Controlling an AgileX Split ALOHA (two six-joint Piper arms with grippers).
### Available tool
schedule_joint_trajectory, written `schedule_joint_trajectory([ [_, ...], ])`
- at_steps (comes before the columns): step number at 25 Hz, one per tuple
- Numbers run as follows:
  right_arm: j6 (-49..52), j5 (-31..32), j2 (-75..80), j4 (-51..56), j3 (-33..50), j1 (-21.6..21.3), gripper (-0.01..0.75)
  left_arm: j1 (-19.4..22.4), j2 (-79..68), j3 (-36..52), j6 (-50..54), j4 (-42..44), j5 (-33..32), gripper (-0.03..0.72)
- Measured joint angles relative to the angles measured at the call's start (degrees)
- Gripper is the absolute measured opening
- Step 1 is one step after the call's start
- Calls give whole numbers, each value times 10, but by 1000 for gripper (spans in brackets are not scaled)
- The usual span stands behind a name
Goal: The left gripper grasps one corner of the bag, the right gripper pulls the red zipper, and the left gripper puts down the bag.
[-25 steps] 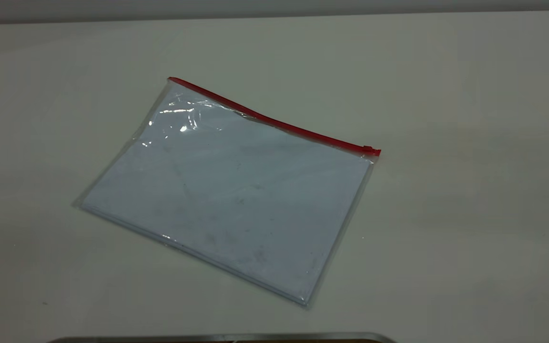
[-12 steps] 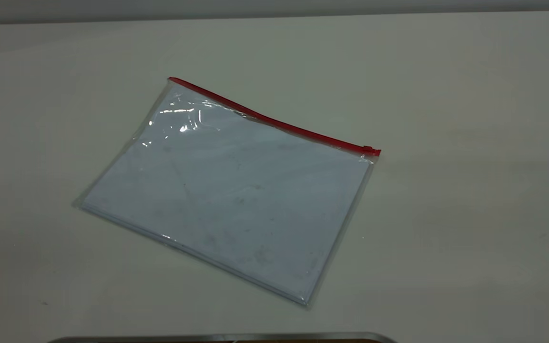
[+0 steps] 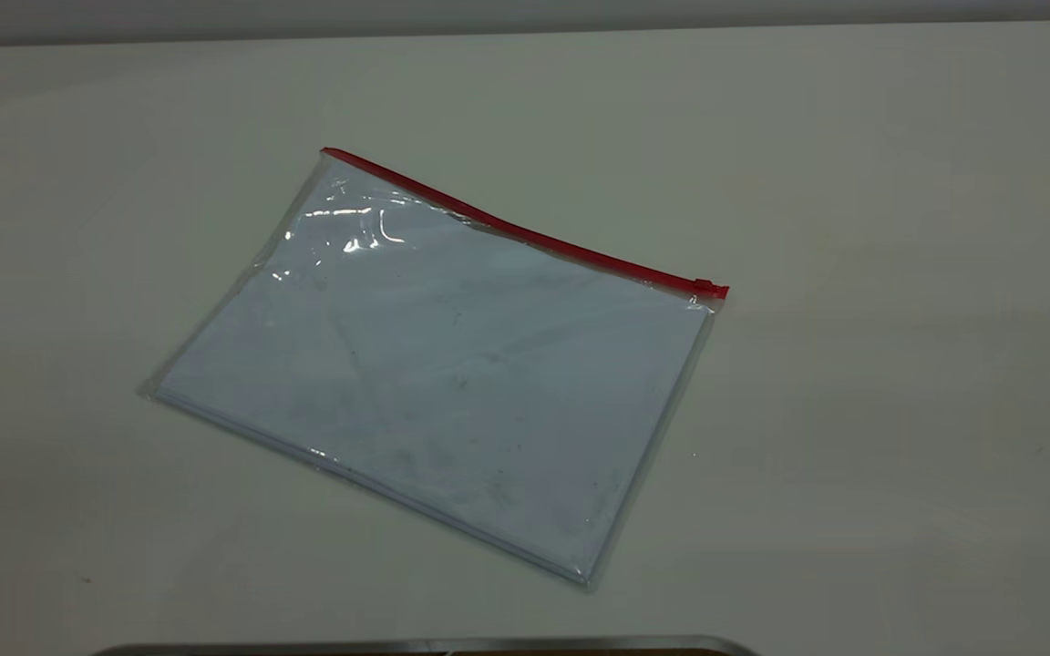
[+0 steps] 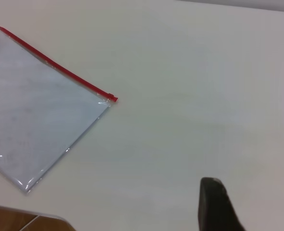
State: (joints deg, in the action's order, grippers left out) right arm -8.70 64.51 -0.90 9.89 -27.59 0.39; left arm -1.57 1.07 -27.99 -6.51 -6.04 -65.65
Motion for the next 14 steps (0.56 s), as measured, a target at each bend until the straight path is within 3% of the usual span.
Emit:
schedule_joint_trajectory([
  [14,-1,0,0,0,0,0,390,0,0,0,0,0,0,431],
])
